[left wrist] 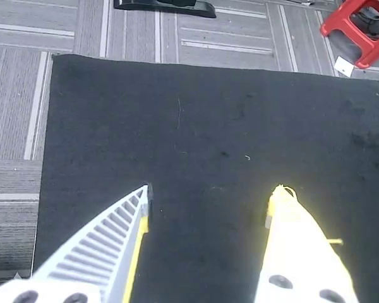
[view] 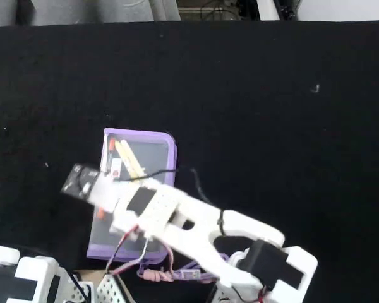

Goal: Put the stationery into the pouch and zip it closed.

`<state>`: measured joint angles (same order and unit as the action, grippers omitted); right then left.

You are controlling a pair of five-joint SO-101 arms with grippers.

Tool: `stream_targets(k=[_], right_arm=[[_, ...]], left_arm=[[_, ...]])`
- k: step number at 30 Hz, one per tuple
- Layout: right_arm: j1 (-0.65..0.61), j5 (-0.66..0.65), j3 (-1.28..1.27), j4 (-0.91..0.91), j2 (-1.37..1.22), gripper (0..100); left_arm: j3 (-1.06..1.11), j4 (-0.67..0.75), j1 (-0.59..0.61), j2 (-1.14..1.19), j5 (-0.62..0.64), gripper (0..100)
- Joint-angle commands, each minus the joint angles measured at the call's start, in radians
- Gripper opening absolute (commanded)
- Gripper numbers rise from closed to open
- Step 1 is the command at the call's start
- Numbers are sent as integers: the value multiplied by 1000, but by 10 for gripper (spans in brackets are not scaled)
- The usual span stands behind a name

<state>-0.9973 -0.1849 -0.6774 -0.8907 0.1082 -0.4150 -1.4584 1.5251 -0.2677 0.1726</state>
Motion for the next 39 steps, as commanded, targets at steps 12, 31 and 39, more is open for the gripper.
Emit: stream_targets(k=[12, 31, 39], right_arm=[[264, -17, 568, -290, -572, 188], [488, -17, 2190, -850, -1454, 191], [555, -9, 2305, -876, -1356, 189]], left_arm=[[-45, 20, 1, -20, -18, 298], [-44, 18, -2, -9, -18, 297], [21, 26, -5, -18, -18, 297]])
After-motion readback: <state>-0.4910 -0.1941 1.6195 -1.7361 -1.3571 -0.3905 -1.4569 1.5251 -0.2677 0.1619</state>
